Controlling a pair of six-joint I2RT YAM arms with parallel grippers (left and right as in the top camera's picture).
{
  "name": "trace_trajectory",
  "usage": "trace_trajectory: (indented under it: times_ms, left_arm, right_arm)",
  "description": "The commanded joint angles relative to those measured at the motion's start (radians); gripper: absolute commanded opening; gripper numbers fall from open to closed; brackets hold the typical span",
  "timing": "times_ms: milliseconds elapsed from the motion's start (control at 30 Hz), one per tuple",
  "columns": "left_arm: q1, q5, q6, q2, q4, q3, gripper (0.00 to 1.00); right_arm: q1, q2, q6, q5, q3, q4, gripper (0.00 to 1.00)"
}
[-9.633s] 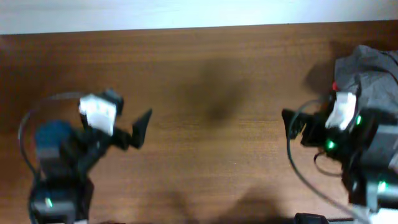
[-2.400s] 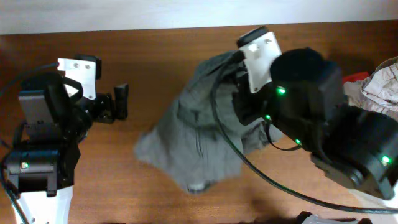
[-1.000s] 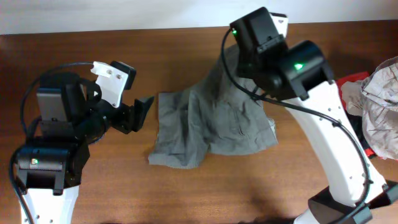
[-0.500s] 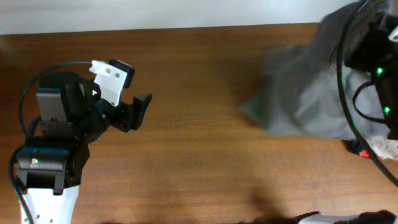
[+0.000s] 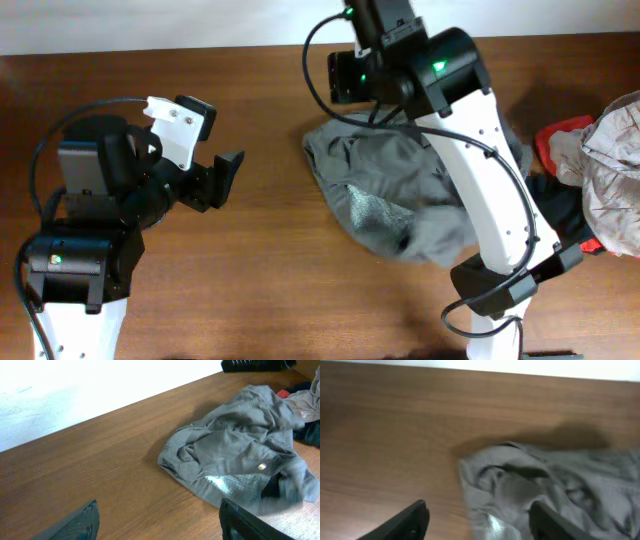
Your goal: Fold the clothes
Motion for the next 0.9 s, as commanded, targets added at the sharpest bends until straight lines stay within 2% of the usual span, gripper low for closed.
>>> trace_trajectory:
  times_ms: [0,67,167,267,533,667,733,767,867]
  left_arm:
    - [-0.004,-0.007,0.016,-0.004,0.003,0.014,0.76]
    - [-0.004,-0.007,0.016,0.000,0.003,0.014,0.76]
    - [-0.004,-0.007,0.016,0.018,0.003,0.014,0.76]
    - [-0.004,-0.007,0.015,0.057,0.003,0.014,0.76]
    - [-0.005,0.044,0.015,0.190,0.009,0.014,0.76]
    - [-0.017,0.079,0.015,0.340,0.005,0.014,0.63]
    - [-0.039,0.142,0.015,0.436,0.005,0.014,0.68]
    - [-0.058,0.180,0.016,0.494,0.006,0.013,0.76]
    - [-0.106,0.186,0.016,0.626,0.011,0.014,0.85]
  right_arm:
    - [-0.039,-0.061,-0.001,0.146,0.016,-0.062,0.75]
    - [-0.093,-0.063,0.000,0.137,0.016,-0.164,0.78]
    - [-0.164,-0.043,-0.002,0.098,0.002,-0.304,0.79]
    - [-0.200,-0.042,-0.072,-0.057,-0.106,-0.303,0.80]
    - [-0.159,-0.042,-0.053,-0.058,-0.476,-0.217,0.79]
    - [-0.111,-0.042,-0.034,-0.047,-0.578,-0.184,0.78]
    - [-0.088,-0.042,-0.034,-0.047,-0.580,-0.178,0.78]
    - [-0.077,-0.045,-0.023,-0.047,-0.580,-0.173,0.79]
    - [-0.069,-0.046,-0.007,-0.048,-0.580,-0.170,0.79]
